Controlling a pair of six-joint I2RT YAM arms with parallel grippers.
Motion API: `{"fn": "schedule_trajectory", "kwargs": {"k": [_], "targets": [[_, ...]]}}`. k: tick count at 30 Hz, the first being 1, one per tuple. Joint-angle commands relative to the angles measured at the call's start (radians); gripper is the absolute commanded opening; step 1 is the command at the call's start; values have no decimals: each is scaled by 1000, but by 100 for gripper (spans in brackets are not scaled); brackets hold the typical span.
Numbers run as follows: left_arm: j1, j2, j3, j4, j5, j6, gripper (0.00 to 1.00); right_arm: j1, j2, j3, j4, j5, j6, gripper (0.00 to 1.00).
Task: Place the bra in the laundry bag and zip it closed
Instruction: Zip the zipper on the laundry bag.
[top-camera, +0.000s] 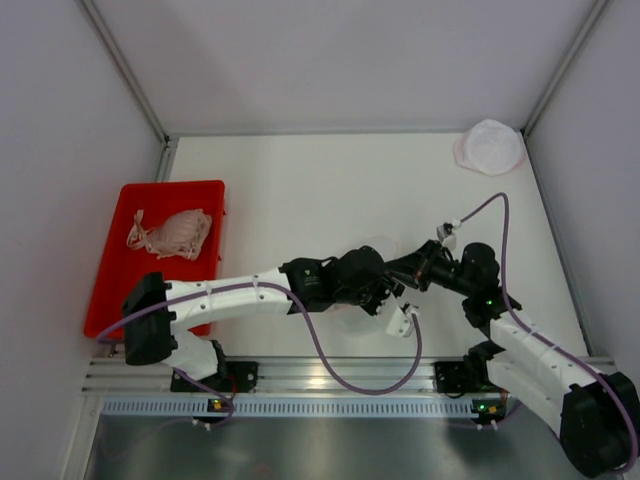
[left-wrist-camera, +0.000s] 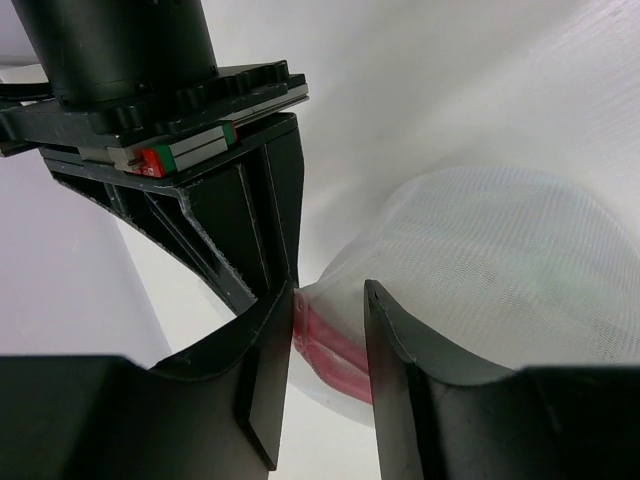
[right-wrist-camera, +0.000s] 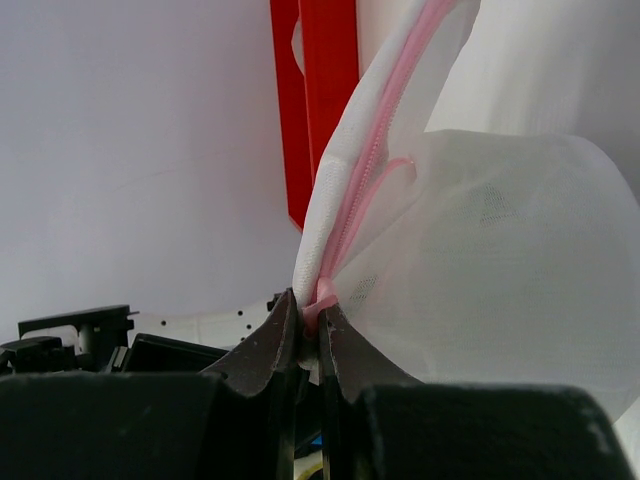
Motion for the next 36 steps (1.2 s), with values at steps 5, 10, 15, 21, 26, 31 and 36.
{"fn": "schedule_trajectory", "kwargs": {"k": [5, 10, 15, 21, 26, 31, 36], "targets": [[29, -53, 26, 25, 24, -2, 40, 25, -25, 42, 23, -15, -17, 0], [29, -99, 0, 22, 105, 7, 42, 24, -21, 43, 35, -12, -20, 0], [29, -107, 11, 22, 138, -8, 45, 25, -16, 46, 43, -12, -20, 0], [29, -77, 23, 6, 110, 2, 40, 25, -16, 50, 49, -17, -8, 0], [30, -71, 11, 3, 102, 10, 39, 25, -19, 45, 61, -22, -2, 0], [47, -51, 20, 5, 89, 2, 33, 24, -25, 43, 61, -31, -3, 0], [59, -38, 27, 5, 90, 4, 25, 27, -24, 46, 80, -37, -3, 0]]}}
